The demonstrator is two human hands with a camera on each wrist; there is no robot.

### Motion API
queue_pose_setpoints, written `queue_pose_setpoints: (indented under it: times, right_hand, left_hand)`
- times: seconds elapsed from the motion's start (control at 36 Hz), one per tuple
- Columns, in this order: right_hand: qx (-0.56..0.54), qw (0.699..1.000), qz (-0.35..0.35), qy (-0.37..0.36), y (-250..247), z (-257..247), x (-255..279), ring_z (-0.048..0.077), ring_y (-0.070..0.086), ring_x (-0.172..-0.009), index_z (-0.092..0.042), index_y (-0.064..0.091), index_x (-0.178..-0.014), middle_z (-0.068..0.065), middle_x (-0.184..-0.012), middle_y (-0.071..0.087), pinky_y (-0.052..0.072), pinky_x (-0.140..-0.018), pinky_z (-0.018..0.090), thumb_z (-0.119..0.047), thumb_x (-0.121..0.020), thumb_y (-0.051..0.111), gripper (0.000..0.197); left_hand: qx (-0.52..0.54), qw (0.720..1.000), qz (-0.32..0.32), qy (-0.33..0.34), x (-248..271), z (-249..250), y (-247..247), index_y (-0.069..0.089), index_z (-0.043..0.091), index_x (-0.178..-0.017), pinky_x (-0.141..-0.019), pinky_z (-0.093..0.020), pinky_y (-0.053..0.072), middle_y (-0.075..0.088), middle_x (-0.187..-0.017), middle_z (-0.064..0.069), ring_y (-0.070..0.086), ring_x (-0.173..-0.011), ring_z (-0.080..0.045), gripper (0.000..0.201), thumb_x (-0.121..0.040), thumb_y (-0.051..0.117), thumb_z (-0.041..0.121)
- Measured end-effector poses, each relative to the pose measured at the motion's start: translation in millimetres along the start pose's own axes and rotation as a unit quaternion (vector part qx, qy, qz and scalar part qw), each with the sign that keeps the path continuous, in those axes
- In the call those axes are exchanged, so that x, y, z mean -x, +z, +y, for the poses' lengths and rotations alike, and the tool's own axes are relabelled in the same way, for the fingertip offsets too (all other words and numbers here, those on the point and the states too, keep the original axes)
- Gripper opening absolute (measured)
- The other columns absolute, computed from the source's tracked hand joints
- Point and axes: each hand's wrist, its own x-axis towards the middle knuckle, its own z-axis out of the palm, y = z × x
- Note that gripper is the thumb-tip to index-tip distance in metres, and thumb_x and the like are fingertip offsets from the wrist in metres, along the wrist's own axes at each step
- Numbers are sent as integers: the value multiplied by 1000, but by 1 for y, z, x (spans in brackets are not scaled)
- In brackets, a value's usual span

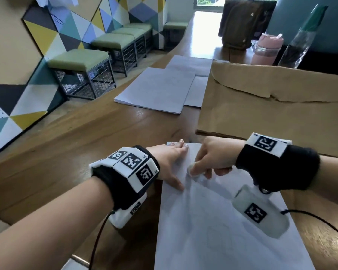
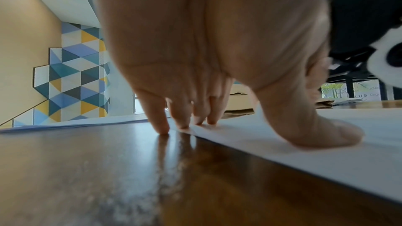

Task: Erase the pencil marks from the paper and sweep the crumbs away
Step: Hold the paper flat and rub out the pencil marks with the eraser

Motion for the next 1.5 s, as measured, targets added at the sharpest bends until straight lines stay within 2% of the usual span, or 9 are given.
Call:
queue_pose_setpoints:
  times: [0.14,0.36,0.53,0.69,0.86,1.06,1.25,1.42,1.5]
  right_hand:
    - [-120,988,80,47,-13,-8,-15,10,30,-22,-5,55,-52,-1,-31,45,23,-31,9,-13,-78,67,30]
    - [-78,996,10,50,-3,-7,-6,11,33,-26,-4,58,-64,5,-49,49,25,-32,10,-17,-79,66,22]
    - [-79,989,116,36,-9,-4,-14,11,34,-29,-7,59,-59,5,-51,51,27,-33,12,-19,-78,65,24]
    - [-66,997,-10,51,0,1,-1,12,29,-31,-8,60,-59,-1,-42,50,23,-32,13,-23,-79,67,26]
    - [-86,988,125,40,-8,1,-19,11,31,-28,-10,54,-52,1,-47,47,23,-33,13,-24,-81,61,33]
    - [25,999,-6,18,-3,7,2,7,36,-30,-14,60,-58,-3,-51,53,30,-35,10,-33,-81,65,30]
    - [-6,997,82,9,-8,9,-9,17,48,-45,-8,61,-67,7,-63,62,36,-36,14,-34,-83,63,31]
    - [75,997,-14,-26,6,8,11,6,44,-33,-17,63,-62,-8,-49,56,35,-36,10,-37,-77,70,26]
    - [37,999,17,-19,-5,7,2,8,45,-35,-15,64,-60,-5,-50,58,36,-36,13,-35,-74,73,26]
  left_hand:
    - [-8,1000,-2,2,-1,0,-1,-7,18,-151,-120,-28,8,-13,-159,3,-2,-147,-13,110,-77,69,48]
    - [-5,1000,-8,6,0,-1,0,-8,19,-151,-118,-25,7,-14,-158,4,-3,-147,-13,109,-77,68,47]
    - [-15,1000,-7,7,-1,0,0,-8,19,-151,-117,-24,7,-14,-158,4,-3,-147,-12,108,-78,67,48]
    - [-13,1000,-16,-5,-3,0,1,-9,20,-151,-116,-22,5,-15,-158,5,-3,-147,-12,110,-77,69,47]
    - [-16,1000,-19,-3,-5,-2,1,-10,20,-150,-117,-23,4,-16,-158,5,-6,-147,-12,110,-77,68,47]
    - [-13,998,-60,0,-11,-4,-4,-12,33,-149,-121,-32,8,-20,-156,14,-7,-147,-11,115,-73,75,42]
    - [-41,996,-80,-15,-8,-1,-13,-13,38,-147,-120,-42,10,-9,-159,11,2,-148,-23,112,-74,71,52]
    - [-60,997,-56,14,-3,5,-5,-20,20,-148,-118,-37,-6,-22,-157,8,-16,-145,-10,115,-78,66,51]
    - [-70,996,-54,10,-2,10,-8,-18,20,-149,-118,-39,-4,-20,-157,6,-14,-146,-11,116,-77,68,50]
